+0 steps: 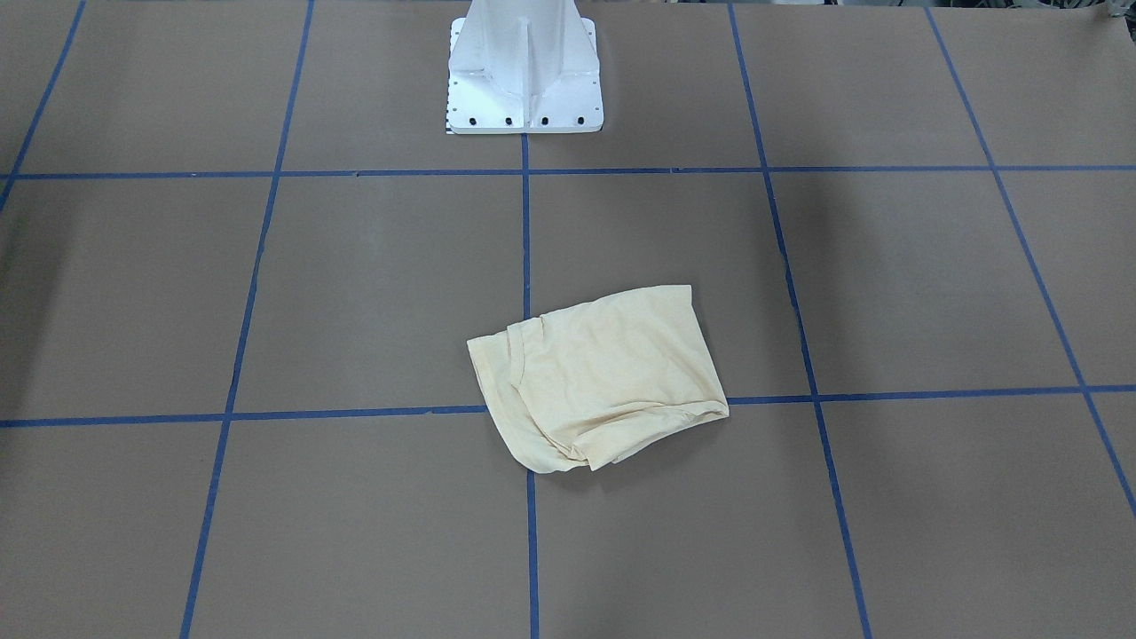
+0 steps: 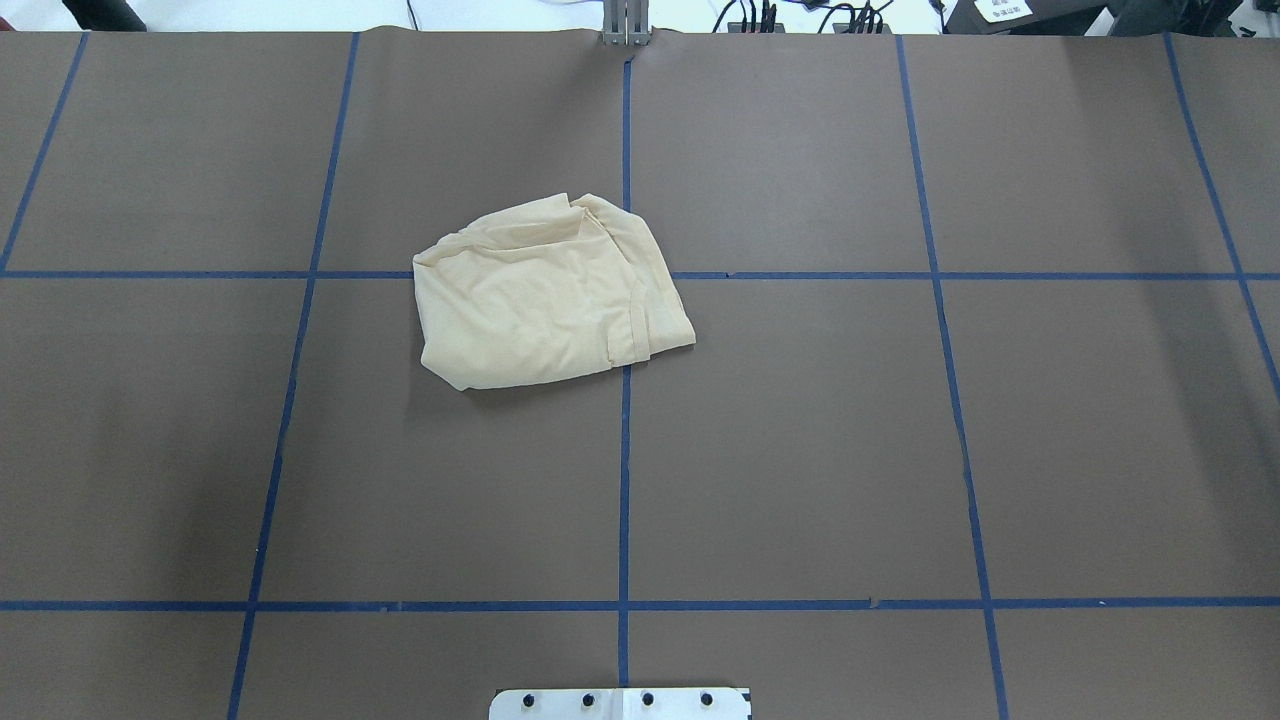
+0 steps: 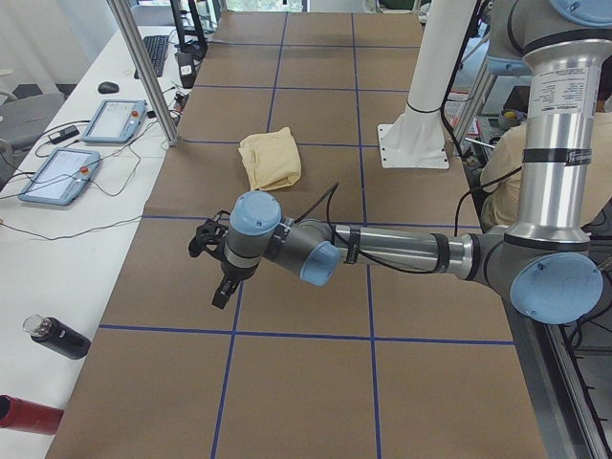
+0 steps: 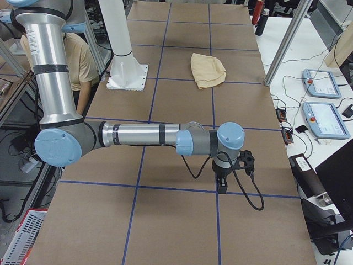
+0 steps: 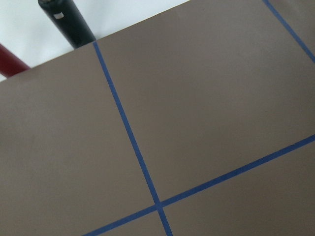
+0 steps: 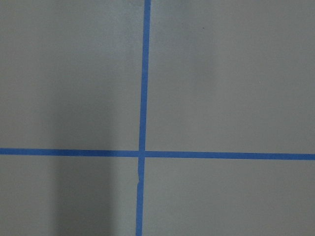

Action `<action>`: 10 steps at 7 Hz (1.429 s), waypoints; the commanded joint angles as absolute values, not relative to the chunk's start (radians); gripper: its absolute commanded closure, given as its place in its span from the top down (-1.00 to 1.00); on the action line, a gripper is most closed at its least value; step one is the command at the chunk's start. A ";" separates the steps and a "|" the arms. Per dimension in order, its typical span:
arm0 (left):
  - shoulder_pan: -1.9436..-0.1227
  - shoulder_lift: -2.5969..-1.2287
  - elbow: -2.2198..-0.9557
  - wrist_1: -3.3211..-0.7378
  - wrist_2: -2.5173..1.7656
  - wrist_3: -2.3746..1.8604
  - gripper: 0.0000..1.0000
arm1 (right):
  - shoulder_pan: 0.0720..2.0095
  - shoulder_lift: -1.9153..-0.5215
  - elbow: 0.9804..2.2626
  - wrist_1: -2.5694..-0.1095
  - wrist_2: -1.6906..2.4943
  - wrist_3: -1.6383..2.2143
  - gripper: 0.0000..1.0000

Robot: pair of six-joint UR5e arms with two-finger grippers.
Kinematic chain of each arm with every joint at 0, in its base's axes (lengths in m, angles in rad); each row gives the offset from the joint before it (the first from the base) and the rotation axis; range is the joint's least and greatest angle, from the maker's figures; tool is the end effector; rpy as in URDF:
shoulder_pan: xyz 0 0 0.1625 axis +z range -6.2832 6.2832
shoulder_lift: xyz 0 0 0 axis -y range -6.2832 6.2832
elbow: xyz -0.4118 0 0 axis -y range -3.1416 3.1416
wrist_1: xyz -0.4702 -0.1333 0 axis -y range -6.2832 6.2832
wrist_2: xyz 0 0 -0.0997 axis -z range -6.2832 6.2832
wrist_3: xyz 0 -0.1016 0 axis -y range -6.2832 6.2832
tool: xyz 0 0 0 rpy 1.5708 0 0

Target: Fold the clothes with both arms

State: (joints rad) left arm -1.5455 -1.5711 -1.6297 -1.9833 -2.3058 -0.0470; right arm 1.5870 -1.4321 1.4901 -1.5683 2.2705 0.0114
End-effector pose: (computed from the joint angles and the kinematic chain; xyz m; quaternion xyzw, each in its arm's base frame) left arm -0.0502 -0.5940 0.5683 0.2053 0.3570 0.0741 0.9082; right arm 0.0781 -0.6294 0.6146 0.0292 -0.3425 0.0026 0.9390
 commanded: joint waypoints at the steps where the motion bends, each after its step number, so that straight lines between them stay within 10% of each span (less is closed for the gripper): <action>1: -1.542 -1.578 -1.606 -1.983 -2.313 -0.080 1.00 | 1.586 -1.430 1.502 -1.603 2.275 0.011 1.00; 10: -1.549 -1.592 -1.545 -1.987 -2.310 -0.083 1.00 | 1.419 -1.442 1.595 -1.621 2.347 0.215 1.00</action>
